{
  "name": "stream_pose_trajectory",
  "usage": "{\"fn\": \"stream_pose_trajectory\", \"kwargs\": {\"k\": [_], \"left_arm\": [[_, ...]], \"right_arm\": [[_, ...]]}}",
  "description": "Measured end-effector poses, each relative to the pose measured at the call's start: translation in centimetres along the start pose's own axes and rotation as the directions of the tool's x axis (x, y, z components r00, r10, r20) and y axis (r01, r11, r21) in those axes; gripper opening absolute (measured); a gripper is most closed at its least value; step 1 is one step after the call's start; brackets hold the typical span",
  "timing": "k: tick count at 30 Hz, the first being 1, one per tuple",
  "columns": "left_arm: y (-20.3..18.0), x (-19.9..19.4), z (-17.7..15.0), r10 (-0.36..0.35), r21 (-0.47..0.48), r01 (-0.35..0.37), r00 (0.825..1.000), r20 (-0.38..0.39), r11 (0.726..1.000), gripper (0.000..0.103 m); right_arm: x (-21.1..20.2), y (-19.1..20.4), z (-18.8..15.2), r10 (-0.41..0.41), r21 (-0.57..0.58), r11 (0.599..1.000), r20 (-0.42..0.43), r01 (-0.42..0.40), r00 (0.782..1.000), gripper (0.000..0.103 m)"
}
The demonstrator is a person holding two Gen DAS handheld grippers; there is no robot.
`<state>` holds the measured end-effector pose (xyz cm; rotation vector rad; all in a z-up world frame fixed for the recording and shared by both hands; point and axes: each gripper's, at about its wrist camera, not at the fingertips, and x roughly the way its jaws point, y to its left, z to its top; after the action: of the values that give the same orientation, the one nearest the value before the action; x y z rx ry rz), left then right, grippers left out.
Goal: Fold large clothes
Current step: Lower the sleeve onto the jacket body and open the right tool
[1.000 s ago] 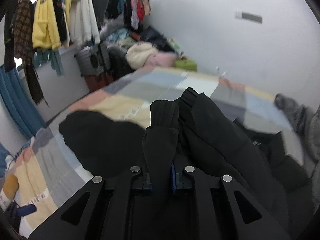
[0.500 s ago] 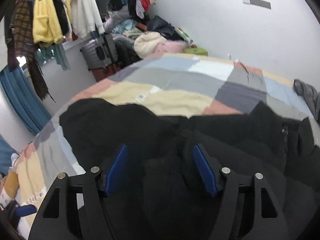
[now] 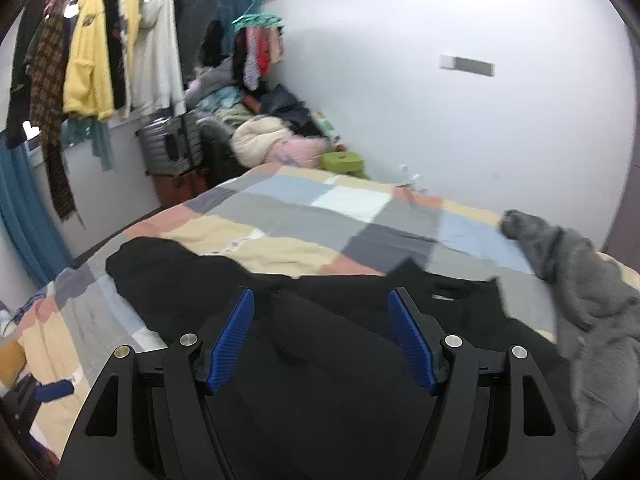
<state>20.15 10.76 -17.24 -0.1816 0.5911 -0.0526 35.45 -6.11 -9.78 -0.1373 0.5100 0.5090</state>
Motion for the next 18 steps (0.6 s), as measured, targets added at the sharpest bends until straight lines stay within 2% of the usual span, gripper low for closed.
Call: {"fn": "stream_pose_trajectory", "kwargs": {"k": [3,9,14,18], "left_arm": [[-0.9,-0.2,-0.1,-0.016,0.011,0.016,1.000,0.000,1.000,0.103],[-2.2,-0.2,-0.1,-0.048,-0.018,0.047,0.999,-0.004,0.999,0.103],[-3.3,-0.4,-0.3,-0.041,0.002,0.041,0.999,0.001,0.999,0.103],[-4.3,-0.7,-0.3,-0.032,0.039,0.031,0.999,0.021,0.999,0.103]], "right_arm": [[-2.7,-2.0,-1.4,-0.061,0.018,0.998,0.007,0.060,0.998,0.069],[-6.5,-5.3,-5.2,-0.121,0.036,0.992,0.000,0.121,0.993,0.069],[-8.2,-8.6,-9.0,-0.159,0.106,0.981,-0.021,0.160,0.987,0.069],[-8.7,-10.6,-12.1,-0.197,0.116,0.973,-0.048,0.202,0.979,0.069]]}}
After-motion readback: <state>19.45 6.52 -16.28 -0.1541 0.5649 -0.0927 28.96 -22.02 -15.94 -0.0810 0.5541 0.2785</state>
